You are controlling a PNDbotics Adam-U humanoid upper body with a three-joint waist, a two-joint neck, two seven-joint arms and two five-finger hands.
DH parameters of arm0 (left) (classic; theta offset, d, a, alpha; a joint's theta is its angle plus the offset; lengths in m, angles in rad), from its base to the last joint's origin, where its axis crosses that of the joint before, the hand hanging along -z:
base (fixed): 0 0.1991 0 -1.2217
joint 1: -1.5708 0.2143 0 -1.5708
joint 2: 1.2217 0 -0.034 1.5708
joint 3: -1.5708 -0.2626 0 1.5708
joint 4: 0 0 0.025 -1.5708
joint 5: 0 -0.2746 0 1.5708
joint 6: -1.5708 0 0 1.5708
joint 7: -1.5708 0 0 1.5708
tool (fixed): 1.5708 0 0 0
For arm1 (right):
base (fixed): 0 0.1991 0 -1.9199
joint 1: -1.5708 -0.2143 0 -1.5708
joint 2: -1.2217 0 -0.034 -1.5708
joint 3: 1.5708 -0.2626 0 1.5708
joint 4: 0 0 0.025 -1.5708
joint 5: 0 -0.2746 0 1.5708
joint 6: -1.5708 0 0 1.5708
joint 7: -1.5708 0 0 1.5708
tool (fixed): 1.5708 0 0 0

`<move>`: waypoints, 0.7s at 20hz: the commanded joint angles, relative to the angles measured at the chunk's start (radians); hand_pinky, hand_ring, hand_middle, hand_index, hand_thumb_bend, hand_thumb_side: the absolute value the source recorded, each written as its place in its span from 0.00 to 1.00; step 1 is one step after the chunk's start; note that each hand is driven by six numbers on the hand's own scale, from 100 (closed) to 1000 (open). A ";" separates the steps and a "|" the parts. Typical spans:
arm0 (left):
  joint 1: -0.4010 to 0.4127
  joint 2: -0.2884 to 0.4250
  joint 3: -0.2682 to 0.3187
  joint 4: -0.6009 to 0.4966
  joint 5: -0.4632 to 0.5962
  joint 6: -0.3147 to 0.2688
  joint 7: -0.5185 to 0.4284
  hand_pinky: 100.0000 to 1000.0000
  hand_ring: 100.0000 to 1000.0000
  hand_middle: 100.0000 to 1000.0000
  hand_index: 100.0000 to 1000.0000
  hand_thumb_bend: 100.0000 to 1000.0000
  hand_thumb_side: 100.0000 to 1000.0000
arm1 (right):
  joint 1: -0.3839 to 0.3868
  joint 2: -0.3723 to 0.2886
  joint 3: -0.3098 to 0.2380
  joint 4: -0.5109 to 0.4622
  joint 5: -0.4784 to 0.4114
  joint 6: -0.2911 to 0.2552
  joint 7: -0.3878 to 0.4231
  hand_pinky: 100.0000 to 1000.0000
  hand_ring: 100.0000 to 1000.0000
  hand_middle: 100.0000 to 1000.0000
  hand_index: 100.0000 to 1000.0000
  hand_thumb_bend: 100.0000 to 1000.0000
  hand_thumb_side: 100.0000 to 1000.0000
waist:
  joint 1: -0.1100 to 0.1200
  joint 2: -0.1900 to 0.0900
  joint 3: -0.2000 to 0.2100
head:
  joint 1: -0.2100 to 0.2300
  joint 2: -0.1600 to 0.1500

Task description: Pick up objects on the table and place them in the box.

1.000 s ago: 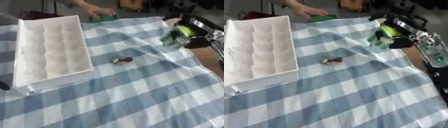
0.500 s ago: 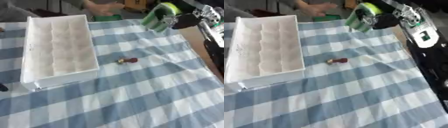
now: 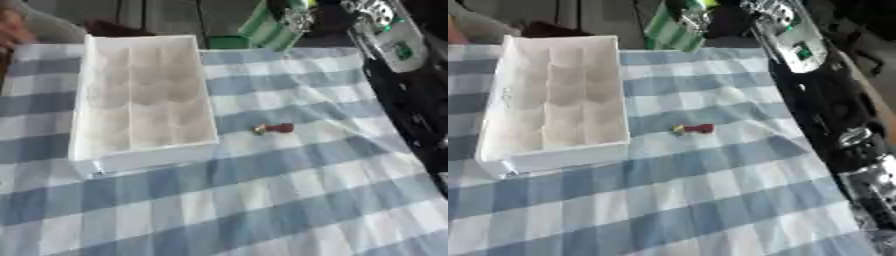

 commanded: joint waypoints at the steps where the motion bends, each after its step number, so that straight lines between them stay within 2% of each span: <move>1: -0.017 0.007 -0.006 -0.019 0.021 0.011 -0.007 0.42 1.00 0.98 0.80 0.15 0.70 | -0.031 0.006 0.005 0.018 0.022 -0.040 0.039 0.03 0.39 0.85 0.96 0.00 0.28 | 0.002 -0.030 0.006 | -0.015 -0.015; 4: -0.035 0.006 -0.013 -0.019 0.040 0.024 -0.010 0.42 1.00 0.98 0.80 0.16 0.69 | -0.041 0.038 0.017 0.040 0.056 -0.059 0.044 0.03 0.39 0.85 0.95 0.00 0.26 | -0.017 -0.040 0.046 | -0.032 -0.021; 5: -0.038 0.006 -0.013 -0.019 0.044 0.027 -0.011 0.42 1.00 0.98 0.80 0.16 0.69 | -0.042 0.045 0.018 0.049 0.070 -0.066 0.042 0.03 0.39 0.85 0.95 0.00 0.12 | -0.019 -0.041 0.053 | -0.034 -0.023; 6: -0.042 0.005 -0.012 -0.019 0.047 0.028 -0.011 0.42 1.00 0.98 0.80 0.16 0.69 | -0.042 0.054 0.020 0.058 0.088 -0.077 0.039 0.03 0.39 0.85 0.95 0.00 0.25 | -0.022 -0.041 0.060 | -0.037 -0.024; 11: -0.051 0.002 -0.012 -0.019 0.055 0.029 -0.013 0.42 1.00 0.98 0.80 0.16 0.69 | -0.040 0.087 0.026 0.099 0.178 -0.144 0.004 0.03 0.39 0.86 0.95 0.00 0.23 | -0.028 -0.040 0.071 | -0.043 -0.025; 14: -0.058 0.000 -0.011 -0.019 0.057 0.030 -0.013 0.42 1.00 0.98 0.80 0.17 0.69 | -0.033 0.110 0.034 0.114 0.265 -0.216 -0.030 0.05 0.41 0.88 0.96 0.00 0.19 | -0.031 -0.037 0.073 | -0.044 -0.025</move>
